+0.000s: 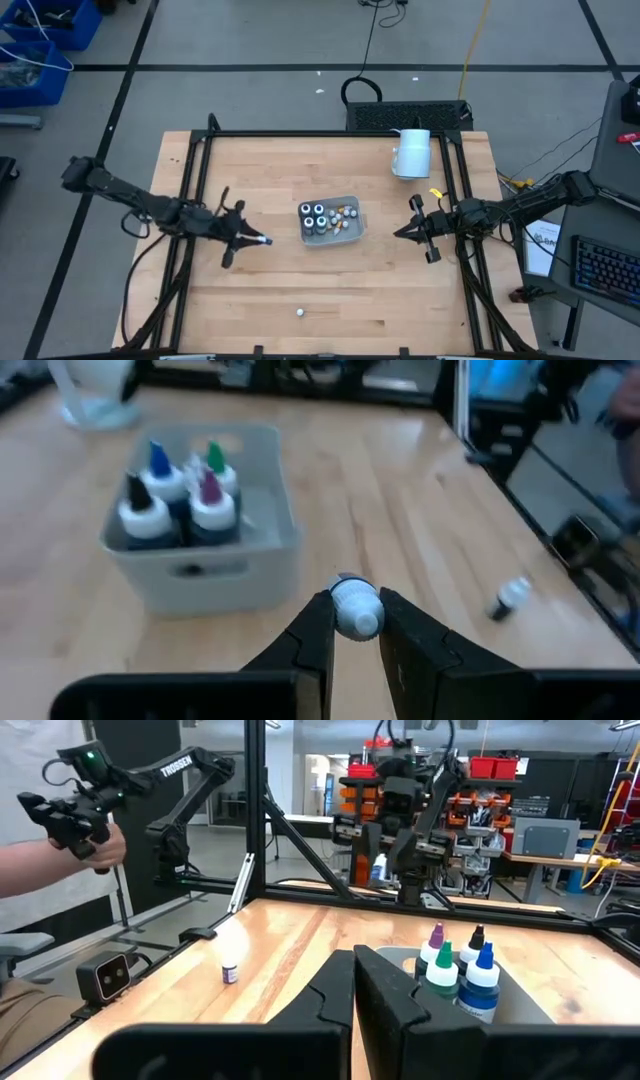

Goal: Pick & Place food coloring
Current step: Put the small blue food coloring bottle into the white bin

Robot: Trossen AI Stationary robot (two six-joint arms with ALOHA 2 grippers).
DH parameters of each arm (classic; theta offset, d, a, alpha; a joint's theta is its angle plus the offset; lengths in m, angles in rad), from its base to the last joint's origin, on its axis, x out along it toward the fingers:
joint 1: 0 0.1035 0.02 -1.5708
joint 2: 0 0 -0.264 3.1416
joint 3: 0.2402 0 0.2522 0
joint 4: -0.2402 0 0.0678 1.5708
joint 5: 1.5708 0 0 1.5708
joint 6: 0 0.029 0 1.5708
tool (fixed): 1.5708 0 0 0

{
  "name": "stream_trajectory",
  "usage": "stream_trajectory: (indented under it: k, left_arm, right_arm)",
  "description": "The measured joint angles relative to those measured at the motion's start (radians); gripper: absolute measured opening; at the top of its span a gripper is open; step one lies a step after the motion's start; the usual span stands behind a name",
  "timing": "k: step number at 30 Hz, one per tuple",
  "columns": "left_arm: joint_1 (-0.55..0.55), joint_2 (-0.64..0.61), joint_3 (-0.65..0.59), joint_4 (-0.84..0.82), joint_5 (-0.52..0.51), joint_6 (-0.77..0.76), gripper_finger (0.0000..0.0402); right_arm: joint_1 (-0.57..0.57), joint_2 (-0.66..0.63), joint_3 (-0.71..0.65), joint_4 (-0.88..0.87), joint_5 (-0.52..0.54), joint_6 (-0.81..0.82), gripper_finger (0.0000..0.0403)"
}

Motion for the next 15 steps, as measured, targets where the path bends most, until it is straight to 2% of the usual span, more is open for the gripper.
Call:
stream_trajectory:
  k: [2, 4, 8, 11, 15]
  left_arm:
    - [0.042, -0.001, -0.016, 0.052, 0.010, 0.009, 0.0064]
    - [0.088, 0.008, -0.011, 0.078, 0.012, -0.044, 0.0064]
    - [0.163, 0.093, 0.082, 0.049, 0.043, -0.123, 0.0060]
    - [0.178, 0.214, 0.211, 0.032, 0.060, -0.092, 0.0060]
    - [0.203, 0.415, 0.462, -0.088, 0.062, -0.019, 0.0060]
  right_arm:
    - [0.000, 0.000, 0.000, 0.000, 0.001, 0.000, 0.0004]
    - [0.000, 0.000, 0.000, 0.000, 0.001, 0.000, 0.0004]
    - [0.000, 0.000, 0.000, 0.001, 0.002, -0.009, 0.0004]
    - [0.000, 0.001, 0.000, 0.001, 0.006, -0.017, 0.0004]
    - [0.000, 0.001, 0.000, 0.002, 0.006, -0.026, 0.0004]
